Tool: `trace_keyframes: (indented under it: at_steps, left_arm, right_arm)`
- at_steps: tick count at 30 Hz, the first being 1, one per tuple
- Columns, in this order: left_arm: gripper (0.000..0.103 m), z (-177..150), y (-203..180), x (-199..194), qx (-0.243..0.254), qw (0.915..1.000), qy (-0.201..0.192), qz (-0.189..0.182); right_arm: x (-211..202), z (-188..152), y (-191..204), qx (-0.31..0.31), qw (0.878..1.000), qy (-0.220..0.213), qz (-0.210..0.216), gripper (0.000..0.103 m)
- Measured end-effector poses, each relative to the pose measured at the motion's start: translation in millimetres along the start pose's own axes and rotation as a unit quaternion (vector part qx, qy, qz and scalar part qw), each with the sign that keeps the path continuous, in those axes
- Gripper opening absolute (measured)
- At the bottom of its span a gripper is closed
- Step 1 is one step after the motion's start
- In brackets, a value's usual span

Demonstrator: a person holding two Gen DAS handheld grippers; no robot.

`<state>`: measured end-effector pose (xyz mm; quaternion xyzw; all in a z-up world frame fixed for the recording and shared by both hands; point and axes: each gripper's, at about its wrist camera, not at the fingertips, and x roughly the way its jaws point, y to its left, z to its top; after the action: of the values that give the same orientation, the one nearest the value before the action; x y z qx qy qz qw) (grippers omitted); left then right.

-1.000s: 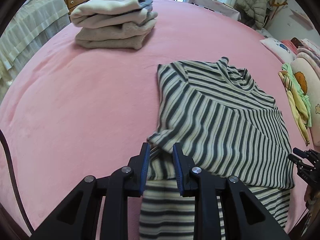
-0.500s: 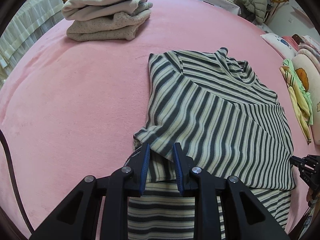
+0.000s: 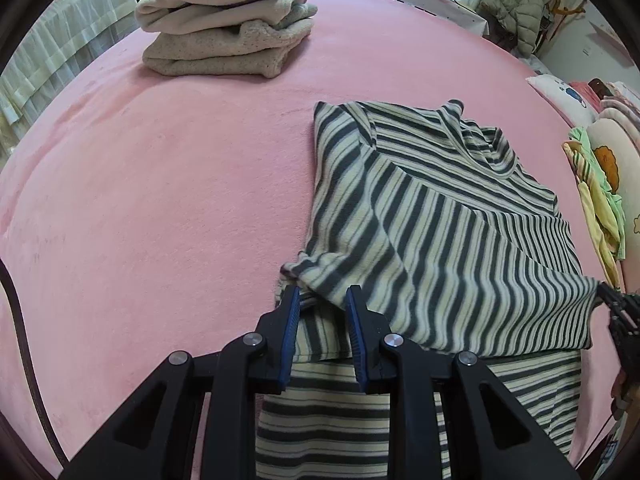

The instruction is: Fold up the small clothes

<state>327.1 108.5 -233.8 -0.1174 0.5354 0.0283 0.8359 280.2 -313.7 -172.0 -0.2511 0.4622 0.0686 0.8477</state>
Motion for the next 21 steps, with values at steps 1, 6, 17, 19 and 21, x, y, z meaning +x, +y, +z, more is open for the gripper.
trace_keyframes:
  at_steps: [1, 6, 17, 19, 21]
  left_arm:
    - [0.022, 0, 1, 0, -0.001, 1.0000, 0.000, 0.000]
    - [0.022, 7, 1, -4, 0.005, 0.9999, -0.014, 0.002]
    - [0.022, 74, -69, 29, 0.132, 0.9910, 0.006, -0.023]
    - [0.021, 87, -70, 39, 0.134, 0.9909, 0.008, -0.014]
    - [0.021, 103, -58, 42, 0.117, 0.9929, 0.010, -0.019]
  right_arm:
    - [10, -1, 4, -0.008, 1.000, 0.015, -0.007, 0.002]
    - [15, -5, 0, 0.026, 0.999, 0.026, -0.021, 0.012]
    - [-27, -21, 5, 0.125, 0.985, 0.012, 0.116, 0.036]
    - [-29, -28, 12, 0.126, 0.985, 0.014, 0.115, 0.036]
    - [-33, -34, 14, 0.132, 0.984, 0.014, 0.117, 0.036]
